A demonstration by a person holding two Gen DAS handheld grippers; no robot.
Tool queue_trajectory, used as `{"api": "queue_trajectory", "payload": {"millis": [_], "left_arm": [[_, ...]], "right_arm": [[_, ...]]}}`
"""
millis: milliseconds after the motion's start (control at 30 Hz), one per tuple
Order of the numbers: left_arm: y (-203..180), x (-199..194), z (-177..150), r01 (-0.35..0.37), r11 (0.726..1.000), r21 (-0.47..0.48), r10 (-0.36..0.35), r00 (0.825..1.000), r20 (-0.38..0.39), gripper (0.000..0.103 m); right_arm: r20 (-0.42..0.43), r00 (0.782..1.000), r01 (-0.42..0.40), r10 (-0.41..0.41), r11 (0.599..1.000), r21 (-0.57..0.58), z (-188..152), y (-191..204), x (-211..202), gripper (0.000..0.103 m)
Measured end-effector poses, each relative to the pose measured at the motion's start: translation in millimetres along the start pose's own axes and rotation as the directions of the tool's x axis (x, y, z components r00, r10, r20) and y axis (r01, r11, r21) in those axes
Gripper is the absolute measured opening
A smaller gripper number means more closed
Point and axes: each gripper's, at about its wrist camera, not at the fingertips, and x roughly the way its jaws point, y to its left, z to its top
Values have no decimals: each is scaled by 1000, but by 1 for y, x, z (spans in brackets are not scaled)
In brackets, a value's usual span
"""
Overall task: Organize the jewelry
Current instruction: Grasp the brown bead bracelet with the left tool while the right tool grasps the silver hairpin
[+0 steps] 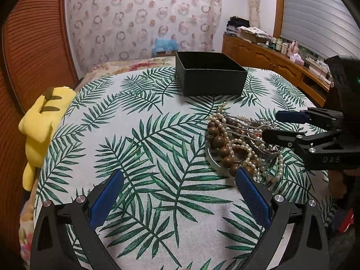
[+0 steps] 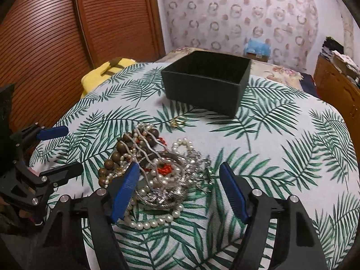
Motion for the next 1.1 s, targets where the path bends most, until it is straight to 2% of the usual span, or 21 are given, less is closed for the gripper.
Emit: {"api": "queue_trajectory", "payload": {"millis": [233,367,800,967,1033,1100], "left_arm": [[0,3,-2,7,1000,-3,-7,1000,-12,96],[1,5,-2,9,1000,-3,-9,1000,-14,96],[-3,13,2,31,999,6,-31,999,-23,96],[-3,17,13,80,997,5,-80,997,-5,96],[-3,19,17,95,995,4,-95,995,-1,92],[-4,22,23,125,992,6,-125,992,-8,77]], "right_arm": [[-40,999,19,-20,999,-41,3,5,14,74],[-40,999,30,-32,997,-68,2,6,12,59],[32,998,53,-52,998,-32,1,-11,-16,58],[39,997,62,-61,998,-25,-2,-17,-22,58],[39,997,68,-67,997,-22,-5,-18,-23,58],[40,997,71,-70,997,-18,-7,-21,-25,58]]}}
